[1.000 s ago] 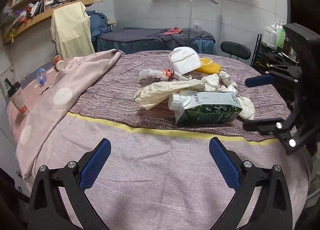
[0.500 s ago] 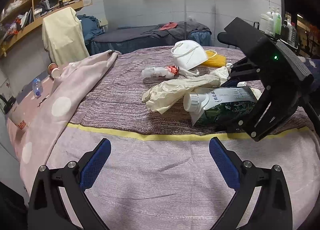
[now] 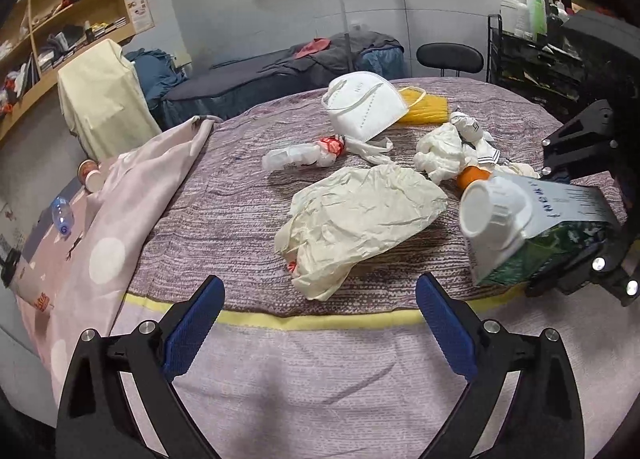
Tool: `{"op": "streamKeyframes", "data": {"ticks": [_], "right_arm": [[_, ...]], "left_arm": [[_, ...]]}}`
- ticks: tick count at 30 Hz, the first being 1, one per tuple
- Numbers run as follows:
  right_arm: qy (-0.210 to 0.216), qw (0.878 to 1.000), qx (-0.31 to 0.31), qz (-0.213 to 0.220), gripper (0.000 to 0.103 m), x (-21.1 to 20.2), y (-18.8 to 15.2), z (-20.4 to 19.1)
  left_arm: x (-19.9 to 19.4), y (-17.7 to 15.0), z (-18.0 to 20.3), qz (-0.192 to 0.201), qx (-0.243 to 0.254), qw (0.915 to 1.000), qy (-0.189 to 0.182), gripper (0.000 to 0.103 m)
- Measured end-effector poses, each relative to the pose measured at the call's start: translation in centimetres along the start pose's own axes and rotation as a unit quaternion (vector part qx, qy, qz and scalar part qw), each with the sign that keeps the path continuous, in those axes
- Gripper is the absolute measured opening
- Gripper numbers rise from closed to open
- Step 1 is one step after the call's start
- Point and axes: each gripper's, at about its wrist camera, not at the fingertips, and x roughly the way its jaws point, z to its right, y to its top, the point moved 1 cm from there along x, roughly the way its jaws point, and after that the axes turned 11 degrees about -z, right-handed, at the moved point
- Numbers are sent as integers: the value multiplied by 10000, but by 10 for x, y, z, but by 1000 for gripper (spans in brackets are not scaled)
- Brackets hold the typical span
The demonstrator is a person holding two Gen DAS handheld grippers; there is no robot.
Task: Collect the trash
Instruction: 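Grasp the green milk carton with the right gripper while the left grasps the crumpled glove, then drop the milk carton into the bin with the right gripper while the left drops the glove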
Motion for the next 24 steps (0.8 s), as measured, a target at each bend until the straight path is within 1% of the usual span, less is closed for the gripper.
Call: {"op": "streamKeyframes", "data": {"ticks": [5, 7, 10, 12, 13, 14, 15, 16, 18, 20, 21, 24], "right_arm": [[-89, 9962, 695, 515, 52, -26, -25, 14], [-119, 9939, 852, 697, 52, -35, -31, 15], [-147, 9891, 1100, 964, 52, -48, -41, 15], [-184, 9846, 1316, 1138, 52, -58, -50, 16], [-215, 9825, 1408, 1204, 52, -61, -54, 16], [-241, 9800, 1507, 1277, 52, -65, -59, 16], [-252, 9774, 1605, 1354, 52, -68, -63, 17], [-290, 9748, 1691, 1426, 52, -71, -68, 17], [-380, 9706, 1816, 1530, 52, -78, -79, 14], [-375, 9651, 1975, 1676, 52, -83, -89, 15], [-368, 9629, 2038, 1728, 52, -85, -93, 16], [-371, 9564, 2210, 1871, 52, -92, -107, 15]], "left_arm": [[19, 19, 16, -90, 312, 9995, 62, 94], [30, 27, 26, -178, 496, 9983, 265, 91], [44, 33, 35, -295, 724, 9953, 571, 80], [51, 36, 36, -385, 701, 9952, 557, 65], [53, 37, 35, -413, 630, 9959, 506, 61], [54, 37, 34, -429, 555, 9964, 471, 52], [54, 37, 32, -438, 458, 9971, 425, 41], [53, 37, 31, -437, 394, 9975, 400, 37], [48, 37, 28, -375, 234, 9985, 330, 21], [43, 38, 27, -299, 96, 9992, 261, 19], [38, 37, 26, -228, 7, 9995, 206, 15], [22, 35, 24, -56, -218, 9997, 112, 12]]}}
